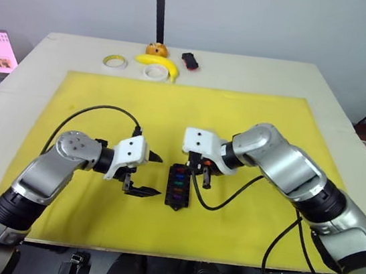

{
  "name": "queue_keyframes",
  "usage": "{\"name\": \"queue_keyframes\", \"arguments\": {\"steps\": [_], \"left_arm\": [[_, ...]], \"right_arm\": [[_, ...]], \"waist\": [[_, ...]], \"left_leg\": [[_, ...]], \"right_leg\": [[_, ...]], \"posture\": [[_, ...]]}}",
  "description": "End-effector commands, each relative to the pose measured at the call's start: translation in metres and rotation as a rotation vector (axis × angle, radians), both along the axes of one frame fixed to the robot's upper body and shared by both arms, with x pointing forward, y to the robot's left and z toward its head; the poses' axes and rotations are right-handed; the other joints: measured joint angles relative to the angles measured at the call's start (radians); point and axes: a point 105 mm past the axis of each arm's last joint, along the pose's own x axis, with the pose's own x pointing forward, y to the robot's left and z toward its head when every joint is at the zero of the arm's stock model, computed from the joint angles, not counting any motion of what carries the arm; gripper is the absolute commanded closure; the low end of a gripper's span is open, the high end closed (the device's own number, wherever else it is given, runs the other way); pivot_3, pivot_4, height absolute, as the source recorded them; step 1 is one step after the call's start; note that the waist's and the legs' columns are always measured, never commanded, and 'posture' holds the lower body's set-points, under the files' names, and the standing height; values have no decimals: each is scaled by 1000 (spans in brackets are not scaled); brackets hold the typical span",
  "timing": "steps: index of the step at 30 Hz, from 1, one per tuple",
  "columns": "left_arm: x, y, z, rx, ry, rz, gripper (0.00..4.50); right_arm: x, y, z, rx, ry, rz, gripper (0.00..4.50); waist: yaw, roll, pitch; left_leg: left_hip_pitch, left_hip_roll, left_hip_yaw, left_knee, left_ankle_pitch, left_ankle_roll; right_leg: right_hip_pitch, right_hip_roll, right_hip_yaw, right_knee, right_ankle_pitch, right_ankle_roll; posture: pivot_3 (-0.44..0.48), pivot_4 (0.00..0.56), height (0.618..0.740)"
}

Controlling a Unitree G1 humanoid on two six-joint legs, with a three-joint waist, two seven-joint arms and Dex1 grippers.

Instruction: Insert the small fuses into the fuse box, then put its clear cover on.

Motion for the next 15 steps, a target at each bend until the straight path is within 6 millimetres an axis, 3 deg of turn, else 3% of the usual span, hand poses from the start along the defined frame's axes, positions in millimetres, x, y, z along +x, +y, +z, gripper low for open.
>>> {"name": "queue_keyframes", "arguments": {"steps": [1,3,6,15], "left_arm": [[-3,-2,4,-1,-26,-14,51],[-3,-2,4,-1,-25,-16,51],[-3,-2,4,1,-25,-18,0],[-3,-2,3,2,-25,-23,0]], "right_arm": [[-2,5,1,-9,-12,23,4500],[-2,5,1,-9,-15,25,4500],[-2,6,4,-1,-17,24,3574],[0,5,13,19,-38,19,3574]], "waist": [[0,0,0],[0,0,0],[1,0,0],[3,0,0]], "left_leg": [[0,0,0,0,0,0],[0,0,0,0,0,0],[0,0,0,0,0,0],[0,0,0,0,0,0]], "right_leg": [[0,0,0,0,0,0],[0,0,0,0,0,0],[0,0,0,0,0,0],[0,0,0,0,0,0]], "posture": [[0,150,740],[0,150,740],[0,150,740],[0,150,740]]}}
